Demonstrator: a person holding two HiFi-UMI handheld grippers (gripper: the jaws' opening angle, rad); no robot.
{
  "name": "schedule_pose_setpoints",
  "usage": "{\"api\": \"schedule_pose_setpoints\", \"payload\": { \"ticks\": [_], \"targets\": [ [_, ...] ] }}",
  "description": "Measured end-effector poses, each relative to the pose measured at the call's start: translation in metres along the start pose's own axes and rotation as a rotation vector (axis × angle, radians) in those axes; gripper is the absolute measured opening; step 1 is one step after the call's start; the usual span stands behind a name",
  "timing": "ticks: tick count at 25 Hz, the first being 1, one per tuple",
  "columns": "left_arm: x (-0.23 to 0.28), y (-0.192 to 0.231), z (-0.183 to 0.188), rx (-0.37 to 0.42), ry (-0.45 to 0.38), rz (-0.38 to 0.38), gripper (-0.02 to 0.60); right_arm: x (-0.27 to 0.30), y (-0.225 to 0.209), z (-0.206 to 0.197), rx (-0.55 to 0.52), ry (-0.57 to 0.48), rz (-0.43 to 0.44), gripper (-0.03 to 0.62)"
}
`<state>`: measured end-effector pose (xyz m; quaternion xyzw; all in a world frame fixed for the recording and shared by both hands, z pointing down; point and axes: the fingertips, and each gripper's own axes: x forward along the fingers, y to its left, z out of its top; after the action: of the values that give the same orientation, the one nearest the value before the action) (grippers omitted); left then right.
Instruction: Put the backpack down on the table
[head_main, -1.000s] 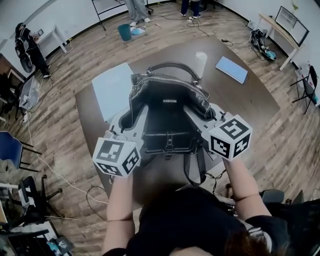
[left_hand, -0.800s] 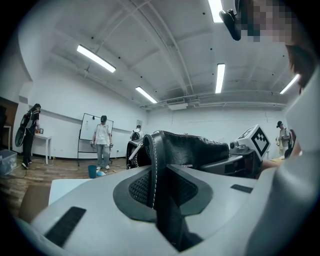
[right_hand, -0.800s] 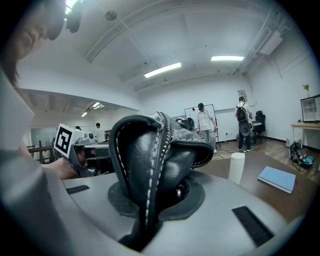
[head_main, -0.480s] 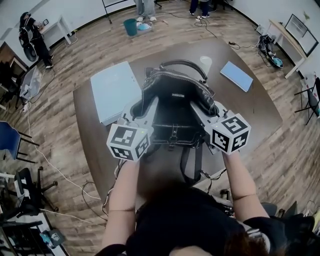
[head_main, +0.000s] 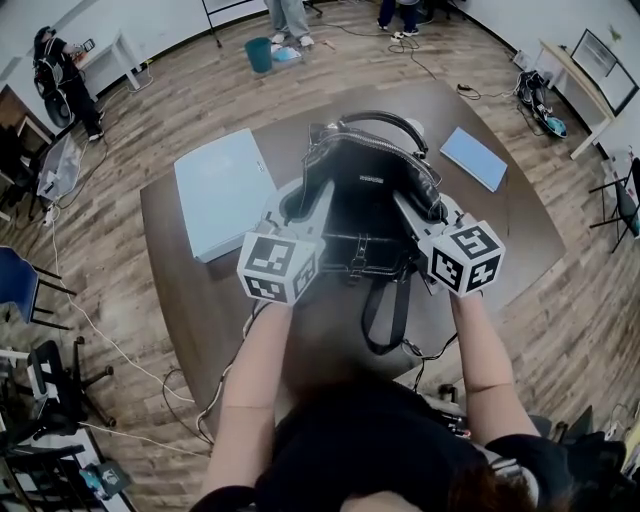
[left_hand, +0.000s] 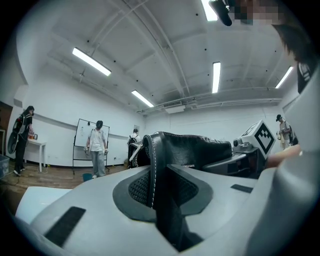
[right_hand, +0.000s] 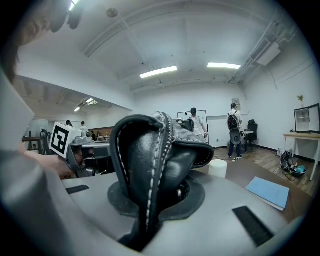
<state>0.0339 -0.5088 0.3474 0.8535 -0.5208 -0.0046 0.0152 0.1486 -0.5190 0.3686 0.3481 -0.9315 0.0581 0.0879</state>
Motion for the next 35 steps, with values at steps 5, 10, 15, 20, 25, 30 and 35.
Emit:
{"api": "schedule_pose_setpoints", "payload": {
  "ticks": [5, 10, 15, 20, 25, 30, 35],
  "targets": [
    [0.013, 0.002, -0.008, 0.026, -0.029, -0.01, 0.076, 0.008, -0.013, -0.006, -0.008, -0.02, -0.004, 0.061],
    [0.022, 0.006, -0.018, 0.01, -0.017, -0.048, 0.077, 0.015, -0.021, -0.019, 0.045, -0.022, 0.019, 0.067],
    [0.023, 0.004, -0.024, 0.018, -0.014, -0.044, 0.075, 0.016, -0.024, -0.026, 0.06, -0.029, 0.043, 0.074],
    [0.026, 0.007, -0.034, -0.013, -0.022, -0.073, 0.076, 0.018, -0.026, -0.033, 0.025, -0.028, 0.032, 0.083],
    [0.023, 0.011, -0.036, -0.014, -0.03, -0.057, 0.082, 0.022, -0.024, -0.035, 0.041, -0.02, 0.051, 0.089],
    [0.02, 0.012, -0.034, -0.005, -0.056, -0.048, 0.098, 0.021, -0.023, -0.033, 0.052, -0.029, 0.066, 0.104],
    [0.018, 0.015, -0.03, -0.061, -0.075, -0.057, 0.15, 0.02, -0.023, -0.031, 0.029, -0.019, 0.091, 0.137]
  ]
}}
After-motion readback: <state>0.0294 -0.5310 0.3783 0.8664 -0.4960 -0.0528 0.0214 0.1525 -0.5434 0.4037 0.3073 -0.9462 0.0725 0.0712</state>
